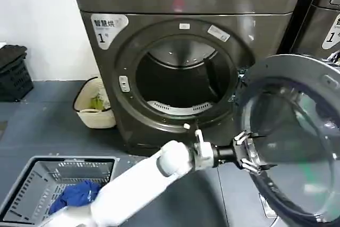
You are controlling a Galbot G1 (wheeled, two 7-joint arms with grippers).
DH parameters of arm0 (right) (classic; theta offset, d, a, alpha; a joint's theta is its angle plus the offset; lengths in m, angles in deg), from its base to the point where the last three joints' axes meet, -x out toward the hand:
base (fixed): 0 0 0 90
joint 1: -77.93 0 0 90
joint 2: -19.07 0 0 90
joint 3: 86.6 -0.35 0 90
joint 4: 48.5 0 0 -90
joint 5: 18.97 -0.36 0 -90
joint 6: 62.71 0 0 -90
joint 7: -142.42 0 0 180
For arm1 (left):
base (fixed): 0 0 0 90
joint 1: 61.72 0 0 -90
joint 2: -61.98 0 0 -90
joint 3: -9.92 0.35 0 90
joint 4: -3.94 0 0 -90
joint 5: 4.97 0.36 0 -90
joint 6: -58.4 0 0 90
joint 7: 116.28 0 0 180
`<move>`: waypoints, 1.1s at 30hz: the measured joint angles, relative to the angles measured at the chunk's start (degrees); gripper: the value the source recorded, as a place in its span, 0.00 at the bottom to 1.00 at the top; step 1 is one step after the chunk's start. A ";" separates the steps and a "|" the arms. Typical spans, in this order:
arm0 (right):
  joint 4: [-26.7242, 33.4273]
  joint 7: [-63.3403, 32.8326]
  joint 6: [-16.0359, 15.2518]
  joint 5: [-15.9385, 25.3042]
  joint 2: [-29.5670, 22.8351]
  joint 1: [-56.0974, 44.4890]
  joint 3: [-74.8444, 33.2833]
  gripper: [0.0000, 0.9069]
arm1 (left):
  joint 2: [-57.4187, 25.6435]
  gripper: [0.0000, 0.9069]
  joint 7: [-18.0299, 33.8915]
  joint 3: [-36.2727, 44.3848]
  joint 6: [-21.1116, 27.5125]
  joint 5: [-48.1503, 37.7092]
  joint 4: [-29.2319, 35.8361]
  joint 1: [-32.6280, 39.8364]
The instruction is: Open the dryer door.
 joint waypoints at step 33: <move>4.13 -0.30 0.08 0.14 4.34 0.88 2.13 1.00 | -5.71 1.00 -0.29 -1.04 2.74 0.56 6.04 -2.23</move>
